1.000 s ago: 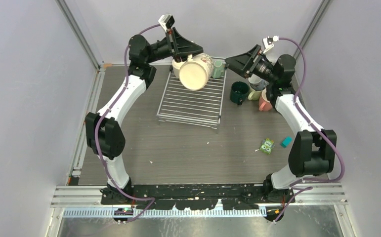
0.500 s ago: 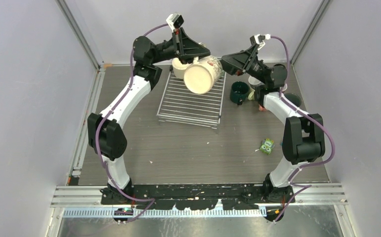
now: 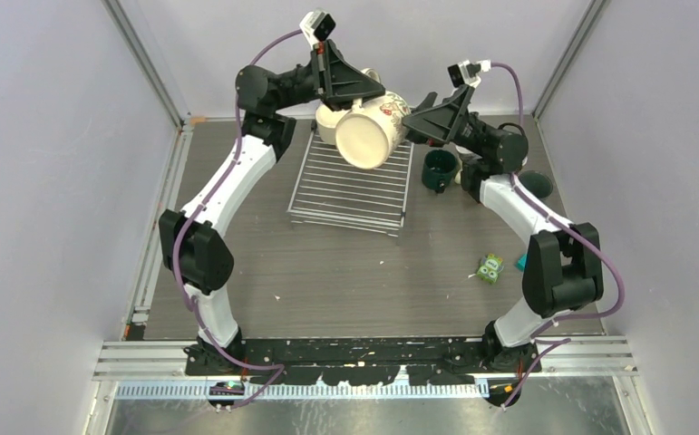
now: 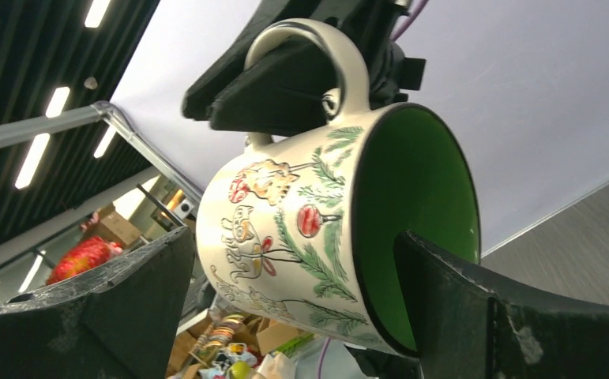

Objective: Unload the cups from the dish rack
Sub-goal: Place the cup at the center of the board.

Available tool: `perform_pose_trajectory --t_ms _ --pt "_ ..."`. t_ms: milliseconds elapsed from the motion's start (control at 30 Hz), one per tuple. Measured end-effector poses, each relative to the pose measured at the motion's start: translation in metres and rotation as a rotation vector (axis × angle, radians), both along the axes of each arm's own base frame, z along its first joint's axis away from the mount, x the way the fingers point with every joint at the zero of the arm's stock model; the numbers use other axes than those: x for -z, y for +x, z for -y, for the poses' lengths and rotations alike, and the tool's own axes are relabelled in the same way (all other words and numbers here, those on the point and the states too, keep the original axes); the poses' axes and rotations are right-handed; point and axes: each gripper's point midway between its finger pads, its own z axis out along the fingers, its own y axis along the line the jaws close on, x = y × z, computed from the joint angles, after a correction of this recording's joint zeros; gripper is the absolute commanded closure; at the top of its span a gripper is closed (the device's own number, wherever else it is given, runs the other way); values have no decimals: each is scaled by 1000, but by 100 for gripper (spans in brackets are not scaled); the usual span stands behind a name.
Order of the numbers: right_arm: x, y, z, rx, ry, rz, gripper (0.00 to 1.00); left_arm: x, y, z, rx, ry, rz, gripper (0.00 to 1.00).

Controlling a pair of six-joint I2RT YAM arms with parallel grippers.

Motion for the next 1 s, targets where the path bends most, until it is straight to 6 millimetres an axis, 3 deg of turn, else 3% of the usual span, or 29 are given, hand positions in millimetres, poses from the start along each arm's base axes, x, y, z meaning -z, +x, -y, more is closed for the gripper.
perform_pose_trajectory --t_ms 267,367,467,667,1000 --pt "-22 -29 2 -22 10 73 1 -7 -17 3 51 -17 23 100" --pt "-25 -35 1 -37 8 82 5 -7 -23 5 72 -16 36 100" --pt "-28 -41 -3 -54 7 93 14 -8 -28 6 90 -19 42 100" --pt "-35 -50 -9 -88 4 116 46 -6 -35 8 132 -26 48 100" --pt "-39 -60 -9 -120 -3 98 65 -10 -45 4 152 -55 122 100"
